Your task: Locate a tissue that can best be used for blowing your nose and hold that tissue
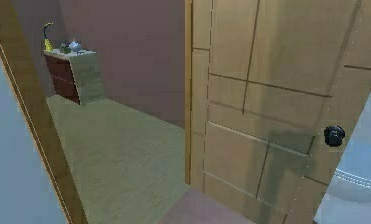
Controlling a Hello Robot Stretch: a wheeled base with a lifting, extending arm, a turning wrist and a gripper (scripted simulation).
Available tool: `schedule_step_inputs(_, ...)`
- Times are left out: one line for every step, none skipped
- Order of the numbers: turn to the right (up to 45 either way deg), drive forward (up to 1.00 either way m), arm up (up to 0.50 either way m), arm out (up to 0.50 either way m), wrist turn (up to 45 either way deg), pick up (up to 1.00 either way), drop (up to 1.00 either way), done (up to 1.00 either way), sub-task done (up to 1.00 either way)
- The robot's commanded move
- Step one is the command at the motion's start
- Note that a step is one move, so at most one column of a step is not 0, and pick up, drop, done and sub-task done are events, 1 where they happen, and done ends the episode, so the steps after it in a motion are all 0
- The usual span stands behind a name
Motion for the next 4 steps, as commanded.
schedule_step_inputs(0.0,0.15,0.0,0.0,0.0,0.0,0.0,0.0,0.0)
schedule_step_inputs(0.0,0.95,0.0,0.0,0.0,0.0,0.0,0.0,0.0)
schedule_step_inputs(-45.0,0.0,0.0,0.0,0.0,0.0,0.0,0.0,0.0)
schedule_step_inputs(-6.0,0.0,0.0,0.0,0.0,0.0,0.0,0.0,0.0)
